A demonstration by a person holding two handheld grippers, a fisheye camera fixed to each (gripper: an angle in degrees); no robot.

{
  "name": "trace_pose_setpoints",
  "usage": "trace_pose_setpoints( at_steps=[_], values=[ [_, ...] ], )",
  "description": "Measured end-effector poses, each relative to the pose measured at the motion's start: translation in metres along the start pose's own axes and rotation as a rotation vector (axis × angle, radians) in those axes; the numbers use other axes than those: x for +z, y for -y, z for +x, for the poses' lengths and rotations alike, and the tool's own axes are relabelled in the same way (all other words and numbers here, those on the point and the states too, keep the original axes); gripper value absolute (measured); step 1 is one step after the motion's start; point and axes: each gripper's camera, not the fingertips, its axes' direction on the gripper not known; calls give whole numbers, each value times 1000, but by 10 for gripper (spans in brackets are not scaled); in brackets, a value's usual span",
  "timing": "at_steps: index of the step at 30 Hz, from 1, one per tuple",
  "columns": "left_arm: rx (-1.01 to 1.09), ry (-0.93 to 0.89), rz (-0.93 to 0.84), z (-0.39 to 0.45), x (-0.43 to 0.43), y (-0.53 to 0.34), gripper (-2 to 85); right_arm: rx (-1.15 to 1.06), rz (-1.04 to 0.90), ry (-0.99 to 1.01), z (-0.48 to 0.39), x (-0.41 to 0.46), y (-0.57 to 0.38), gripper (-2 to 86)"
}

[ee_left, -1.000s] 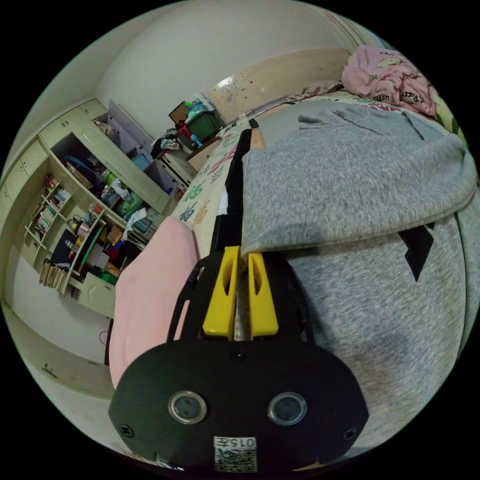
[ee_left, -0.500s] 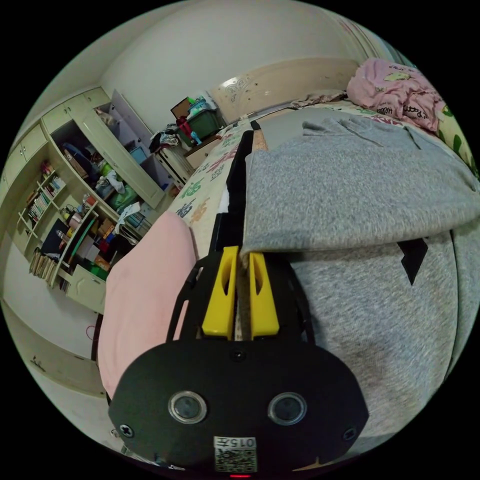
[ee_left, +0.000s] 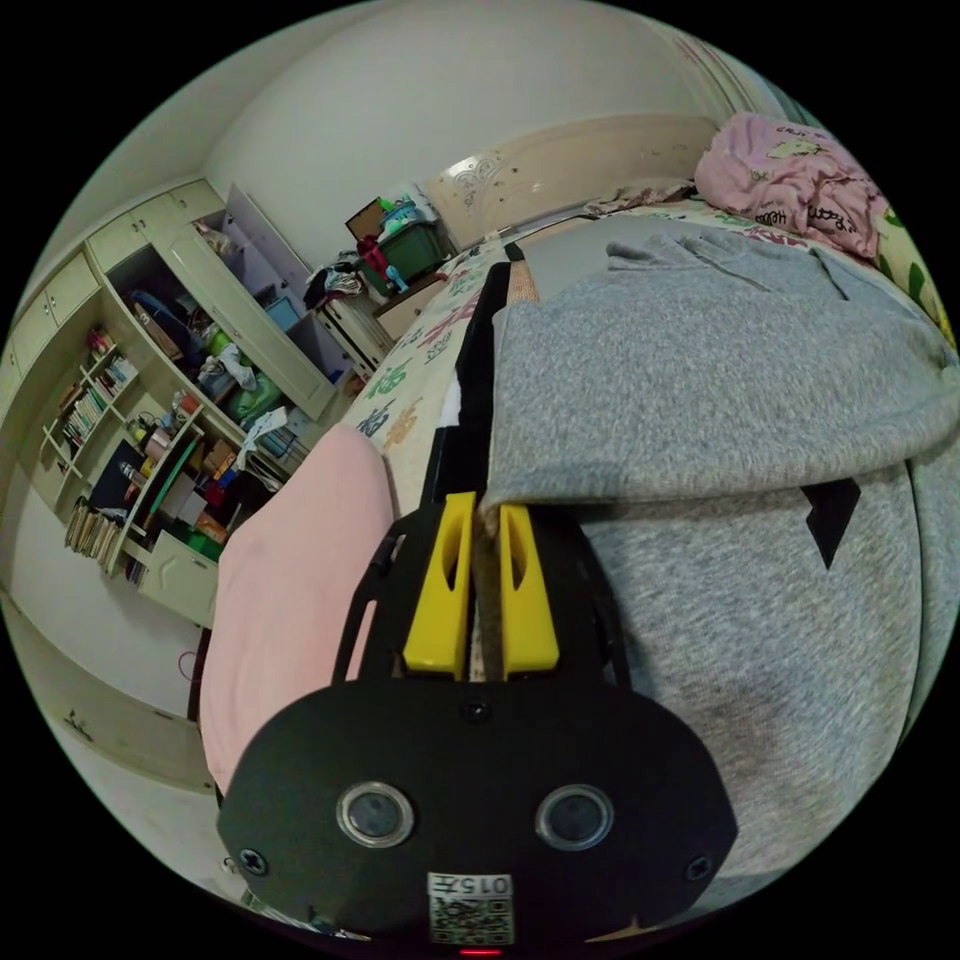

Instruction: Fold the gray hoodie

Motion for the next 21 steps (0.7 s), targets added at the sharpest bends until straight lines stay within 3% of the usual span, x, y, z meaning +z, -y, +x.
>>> trace_pose_setpoints(
  at_steps=[8,13,16,18,21],
  values=[
    [4,-18,-13,-11,26,-7,6,33,55,24,33,5,-12,95],
    [-66,-208,-63,-56,35,-13,11,50,100,98,61,-14,-24,111],
    [-128,-320,12,-94,20,-34,17,100,225,86,81,-48,-38,149],
    [-156,-328,85,-114,3,-45,22,167,390,16,96,-78,-56,137],
    [-167,-321,177,-142,-19,-52,35,233,488,-48,121,-100,-70,131]
  ],
)
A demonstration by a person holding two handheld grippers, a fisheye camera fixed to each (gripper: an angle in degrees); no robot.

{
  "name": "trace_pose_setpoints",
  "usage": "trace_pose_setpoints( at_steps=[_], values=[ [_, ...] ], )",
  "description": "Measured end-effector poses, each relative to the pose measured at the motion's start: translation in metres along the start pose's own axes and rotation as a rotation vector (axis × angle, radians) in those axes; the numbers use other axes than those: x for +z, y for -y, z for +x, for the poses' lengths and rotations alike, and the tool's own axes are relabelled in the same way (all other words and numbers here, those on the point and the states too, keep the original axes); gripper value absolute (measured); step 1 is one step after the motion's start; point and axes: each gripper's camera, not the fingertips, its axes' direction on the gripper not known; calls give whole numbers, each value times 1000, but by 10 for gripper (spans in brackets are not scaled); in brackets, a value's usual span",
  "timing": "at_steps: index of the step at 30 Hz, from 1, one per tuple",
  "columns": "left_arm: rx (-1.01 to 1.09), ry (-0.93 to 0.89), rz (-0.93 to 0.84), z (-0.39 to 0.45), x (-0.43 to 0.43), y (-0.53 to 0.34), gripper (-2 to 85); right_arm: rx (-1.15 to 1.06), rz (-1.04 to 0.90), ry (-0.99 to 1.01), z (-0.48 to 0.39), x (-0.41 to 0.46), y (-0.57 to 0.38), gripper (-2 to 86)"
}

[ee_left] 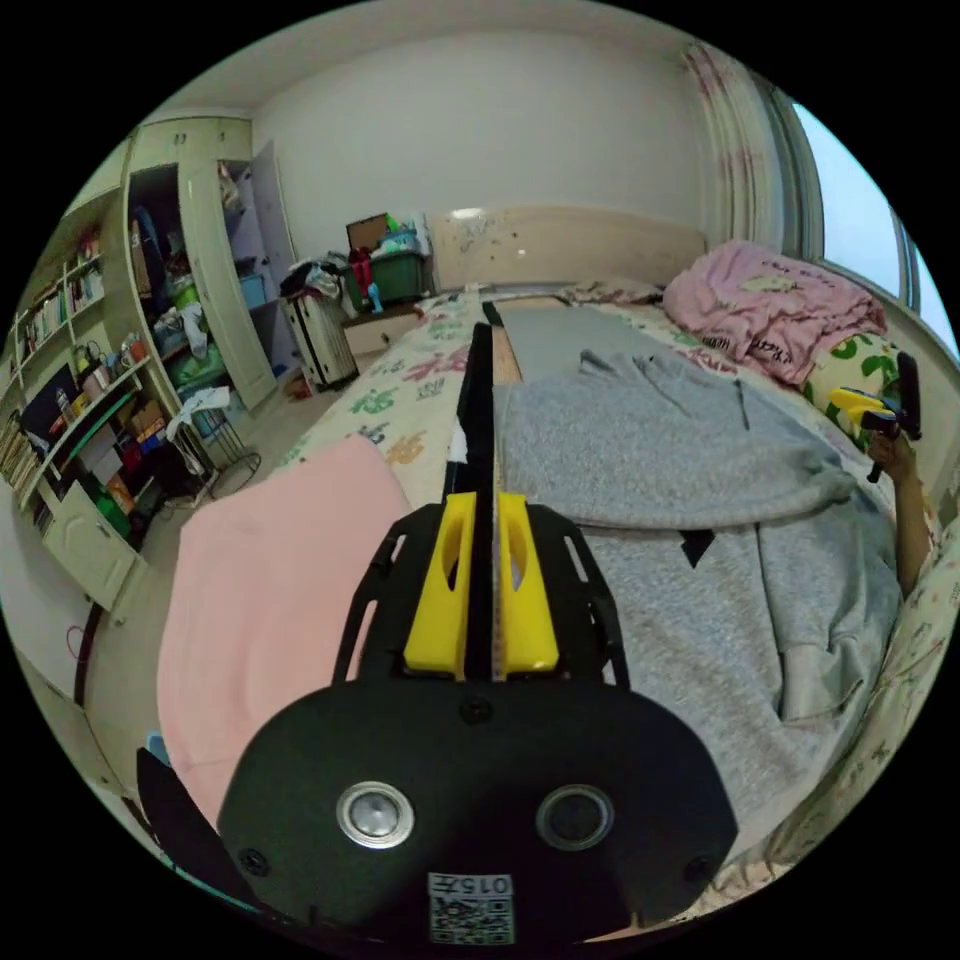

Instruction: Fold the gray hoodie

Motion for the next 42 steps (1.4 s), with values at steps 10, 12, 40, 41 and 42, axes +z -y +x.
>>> trace_pose_setpoints(
  at_steps=[10,12,40,41,42],
  values=[
    [74,-152,-32,-16,90,104,80,177,-59,-63,139,78,75,126],
    [57,-188,-34,-12,119,130,86,191,-131,-128,170,124,88,132],
    [188,-218,-347,135,330,293,33,51,-390,-423,148,268,121,37],
    [199,-214,-351,137,325,292,28,58,-361,-409,140,254,122,35],
    [227,-205,-333,142,308,289,21,75,-303,-366,129,230,123,33]
  ],
)
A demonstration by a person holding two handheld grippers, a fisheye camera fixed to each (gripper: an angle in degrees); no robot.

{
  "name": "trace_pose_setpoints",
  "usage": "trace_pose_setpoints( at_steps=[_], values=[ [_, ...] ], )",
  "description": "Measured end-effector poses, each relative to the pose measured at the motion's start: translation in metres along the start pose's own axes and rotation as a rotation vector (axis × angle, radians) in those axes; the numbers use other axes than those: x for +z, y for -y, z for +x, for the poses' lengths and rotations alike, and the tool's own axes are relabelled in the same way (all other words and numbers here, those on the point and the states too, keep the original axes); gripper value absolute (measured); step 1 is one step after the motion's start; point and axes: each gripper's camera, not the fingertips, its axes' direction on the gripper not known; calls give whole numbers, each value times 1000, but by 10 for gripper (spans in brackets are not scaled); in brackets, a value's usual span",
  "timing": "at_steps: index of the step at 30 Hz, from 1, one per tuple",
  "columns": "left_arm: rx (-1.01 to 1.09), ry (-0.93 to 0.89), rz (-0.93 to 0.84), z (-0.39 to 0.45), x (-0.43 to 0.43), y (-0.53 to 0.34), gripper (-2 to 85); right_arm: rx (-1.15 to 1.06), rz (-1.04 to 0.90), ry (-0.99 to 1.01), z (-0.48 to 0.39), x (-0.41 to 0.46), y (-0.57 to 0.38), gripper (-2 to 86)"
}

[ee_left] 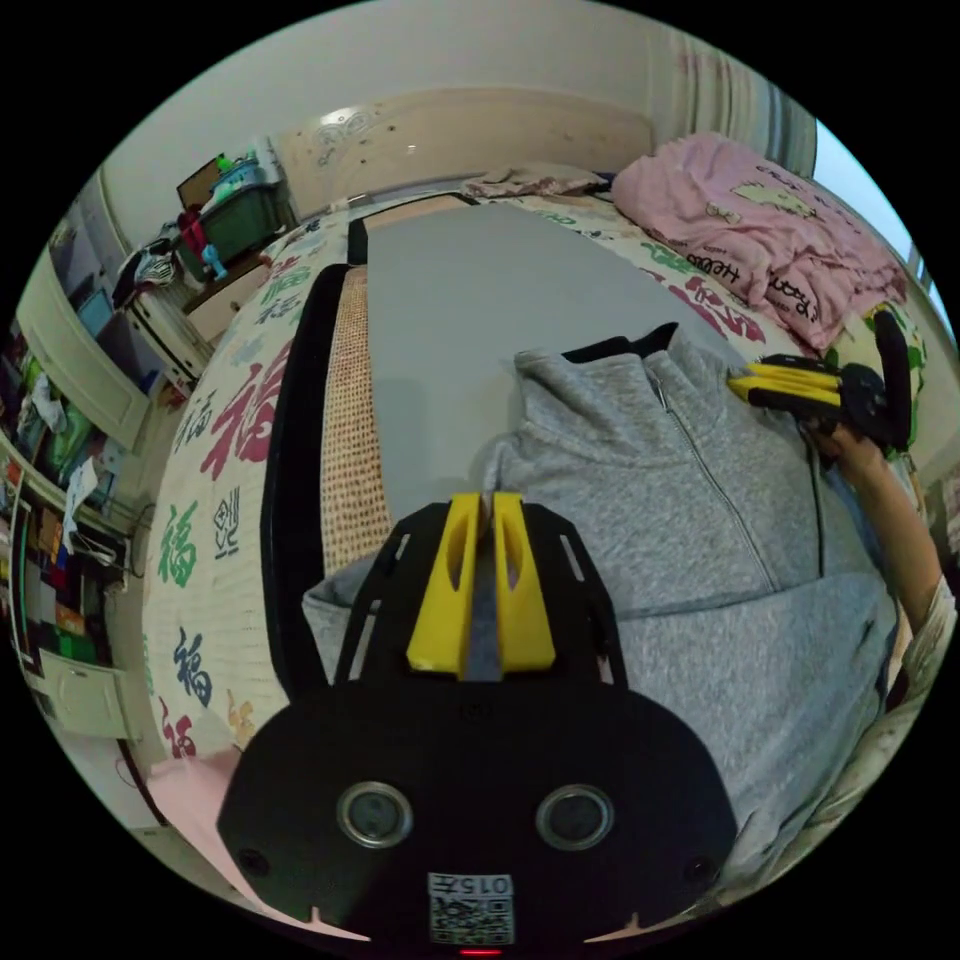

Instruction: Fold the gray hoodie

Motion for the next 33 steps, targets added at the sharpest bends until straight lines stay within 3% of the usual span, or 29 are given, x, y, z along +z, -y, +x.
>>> trace_pose_setpoints(
  at_steps=[5,7,12,15,17,24,33],
  values=[
    [68,-4,251,35,-114,-73,9,-2,233,207,-26,-150,-70,26],
    [113,-1,410,57,-196,-147,6,-43,273,252,-49,-206,-110,26],
    [172,-42,533,125,-310,-355,2,-283,285,356,-141,-318,-248,24],
    [25,-87,517,165,-311,-473,1,-571,293,457,-186,-338,-293,23],
    [-81,-66,516,185,-302,-523,1,-636,243,589,-197,-338,-299,24],
    [-463,-93,583,200,-302,-606,21,-565,245,643,-208,-367,-311,25],
    [-626,-461,623,198,-280,-659,133,-562,221,585,-242,-398,-309,30]
  ],
)
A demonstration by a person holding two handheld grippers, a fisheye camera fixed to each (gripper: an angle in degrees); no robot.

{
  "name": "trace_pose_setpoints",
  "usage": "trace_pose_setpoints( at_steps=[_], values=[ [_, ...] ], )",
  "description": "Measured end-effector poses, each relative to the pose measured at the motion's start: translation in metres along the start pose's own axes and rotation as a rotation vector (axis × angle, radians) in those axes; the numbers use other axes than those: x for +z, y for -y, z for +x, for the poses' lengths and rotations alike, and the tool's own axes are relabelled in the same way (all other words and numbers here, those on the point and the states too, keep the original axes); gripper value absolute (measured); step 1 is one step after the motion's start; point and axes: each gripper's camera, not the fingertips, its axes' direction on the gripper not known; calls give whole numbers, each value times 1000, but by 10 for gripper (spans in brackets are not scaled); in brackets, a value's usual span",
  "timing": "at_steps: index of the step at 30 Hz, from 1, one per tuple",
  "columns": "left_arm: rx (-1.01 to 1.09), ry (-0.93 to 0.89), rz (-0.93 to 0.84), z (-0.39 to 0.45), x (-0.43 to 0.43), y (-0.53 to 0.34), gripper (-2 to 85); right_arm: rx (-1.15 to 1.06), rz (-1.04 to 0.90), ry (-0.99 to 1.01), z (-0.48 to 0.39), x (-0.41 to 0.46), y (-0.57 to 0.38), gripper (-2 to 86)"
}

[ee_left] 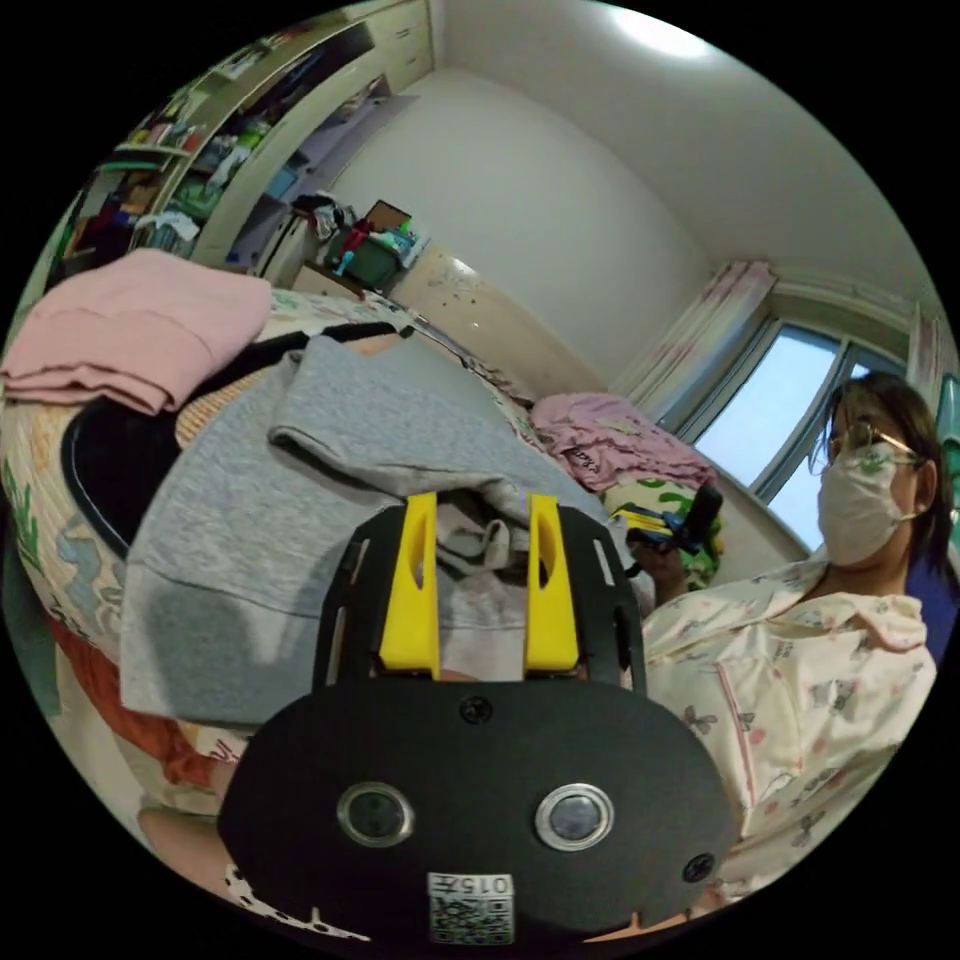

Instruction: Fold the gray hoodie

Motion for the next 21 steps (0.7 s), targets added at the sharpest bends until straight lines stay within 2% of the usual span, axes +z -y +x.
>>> trace_pose_setpoints(
  at_steps=[5,12,18,21],
  values=[
    [30,-124,-199,-2,47,12,100,3,5,-4,-14,-7,15,30],
    [89,-87,-102,16,-1,14,16,-9,71,58,-30,-30,40,27],
    [190,-67,-21,59,-60,8,4,-101,170,208,-47,-57,62,19],
    [211,-32,-34,69,-78,-2,3,-163,100,249,-59,-50,79,18]
  ],
)
